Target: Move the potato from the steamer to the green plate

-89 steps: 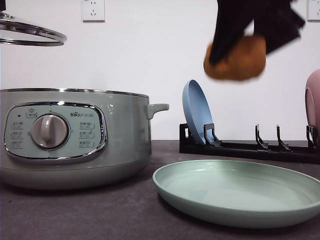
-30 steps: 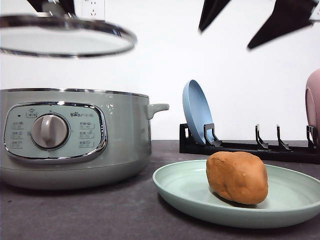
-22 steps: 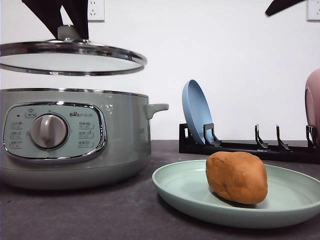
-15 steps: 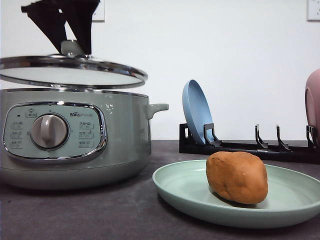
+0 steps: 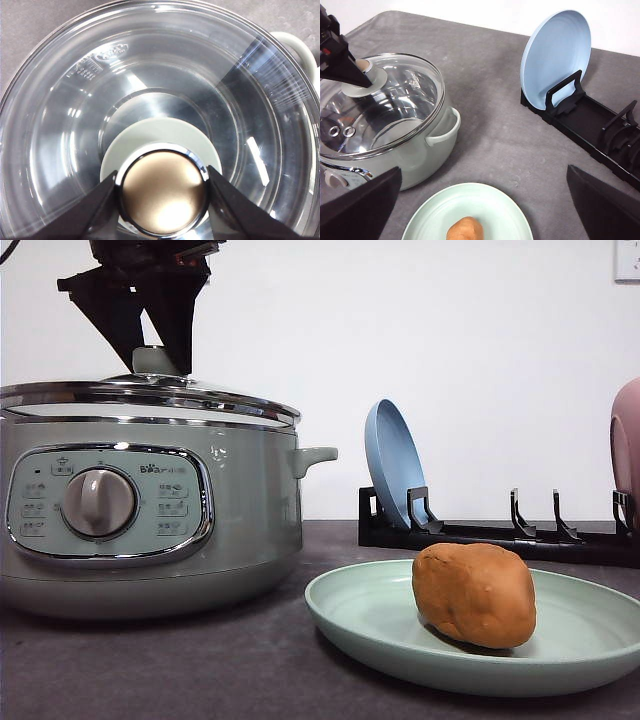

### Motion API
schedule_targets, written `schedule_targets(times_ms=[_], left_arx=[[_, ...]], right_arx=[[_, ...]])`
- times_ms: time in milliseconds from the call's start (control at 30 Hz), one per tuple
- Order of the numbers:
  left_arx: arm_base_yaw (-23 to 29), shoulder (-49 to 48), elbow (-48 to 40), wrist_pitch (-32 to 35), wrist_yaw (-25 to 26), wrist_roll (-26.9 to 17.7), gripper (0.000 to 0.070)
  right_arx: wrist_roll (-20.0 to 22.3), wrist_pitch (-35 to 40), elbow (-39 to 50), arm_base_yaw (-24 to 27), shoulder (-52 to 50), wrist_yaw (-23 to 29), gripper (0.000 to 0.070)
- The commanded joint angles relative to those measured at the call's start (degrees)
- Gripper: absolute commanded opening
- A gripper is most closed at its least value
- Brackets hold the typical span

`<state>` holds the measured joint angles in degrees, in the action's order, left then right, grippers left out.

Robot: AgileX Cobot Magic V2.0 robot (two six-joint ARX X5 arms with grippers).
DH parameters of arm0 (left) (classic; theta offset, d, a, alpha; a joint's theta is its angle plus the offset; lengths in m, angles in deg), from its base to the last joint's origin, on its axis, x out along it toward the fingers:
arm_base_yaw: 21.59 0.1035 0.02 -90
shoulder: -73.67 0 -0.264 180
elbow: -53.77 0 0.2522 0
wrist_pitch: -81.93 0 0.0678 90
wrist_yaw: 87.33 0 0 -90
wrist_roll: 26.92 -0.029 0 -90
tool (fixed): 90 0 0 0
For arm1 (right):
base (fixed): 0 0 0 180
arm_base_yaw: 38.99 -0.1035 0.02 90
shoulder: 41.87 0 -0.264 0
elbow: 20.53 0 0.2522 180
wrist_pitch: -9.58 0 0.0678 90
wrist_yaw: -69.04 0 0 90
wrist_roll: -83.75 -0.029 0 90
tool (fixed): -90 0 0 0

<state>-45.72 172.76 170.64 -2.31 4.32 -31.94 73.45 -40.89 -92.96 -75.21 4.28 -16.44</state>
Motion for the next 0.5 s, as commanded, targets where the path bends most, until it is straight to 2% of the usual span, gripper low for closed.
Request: schedule_targets(times_ms=[0,467], left_arx=[[-0.11,0.17,2.43,1.17,-0.11,-0.35,0.0000],[0.49,0.36,2.43,1.11,-0.35,-0.52,0.0000]], right_arx=[[0.47,0.34,-0.94,-0.35,0.10,0.07,0.0667],[0.46,0.26,-0.94,-0.33,0.07,0.08,0.0667]])
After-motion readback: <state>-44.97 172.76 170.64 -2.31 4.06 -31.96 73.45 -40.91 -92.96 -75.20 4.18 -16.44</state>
